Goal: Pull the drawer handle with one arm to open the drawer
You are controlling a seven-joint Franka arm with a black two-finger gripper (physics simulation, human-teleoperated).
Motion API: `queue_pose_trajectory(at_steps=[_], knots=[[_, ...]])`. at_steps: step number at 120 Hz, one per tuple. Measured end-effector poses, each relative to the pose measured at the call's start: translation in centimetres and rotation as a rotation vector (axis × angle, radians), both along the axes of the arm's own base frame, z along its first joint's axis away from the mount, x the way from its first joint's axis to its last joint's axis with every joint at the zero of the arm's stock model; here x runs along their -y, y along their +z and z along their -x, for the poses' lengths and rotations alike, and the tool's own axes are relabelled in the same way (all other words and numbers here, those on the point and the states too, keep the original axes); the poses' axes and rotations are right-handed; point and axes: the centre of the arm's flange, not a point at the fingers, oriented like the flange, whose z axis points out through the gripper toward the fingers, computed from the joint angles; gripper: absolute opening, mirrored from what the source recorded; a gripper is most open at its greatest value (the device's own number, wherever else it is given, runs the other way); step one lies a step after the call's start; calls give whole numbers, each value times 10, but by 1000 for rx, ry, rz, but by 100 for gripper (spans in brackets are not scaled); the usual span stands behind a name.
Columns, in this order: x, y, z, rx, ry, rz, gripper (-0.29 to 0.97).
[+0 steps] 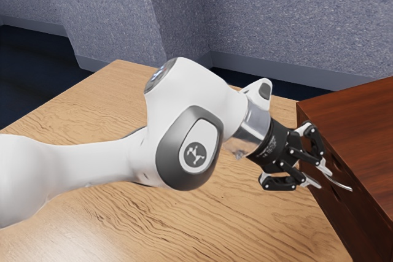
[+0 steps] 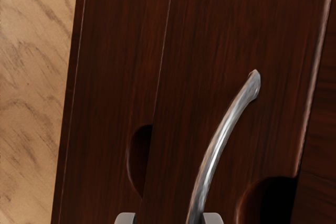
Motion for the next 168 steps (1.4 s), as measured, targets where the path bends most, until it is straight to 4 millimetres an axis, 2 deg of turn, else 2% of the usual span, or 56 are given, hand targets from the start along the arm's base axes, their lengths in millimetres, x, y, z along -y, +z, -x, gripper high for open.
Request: queue_pose_trajectory(at_steps=[92, 168], knots=[[0, -5, 0, 4, -3, -18, 0], [-8, -8, 16, -4, 9, -42, -1]])
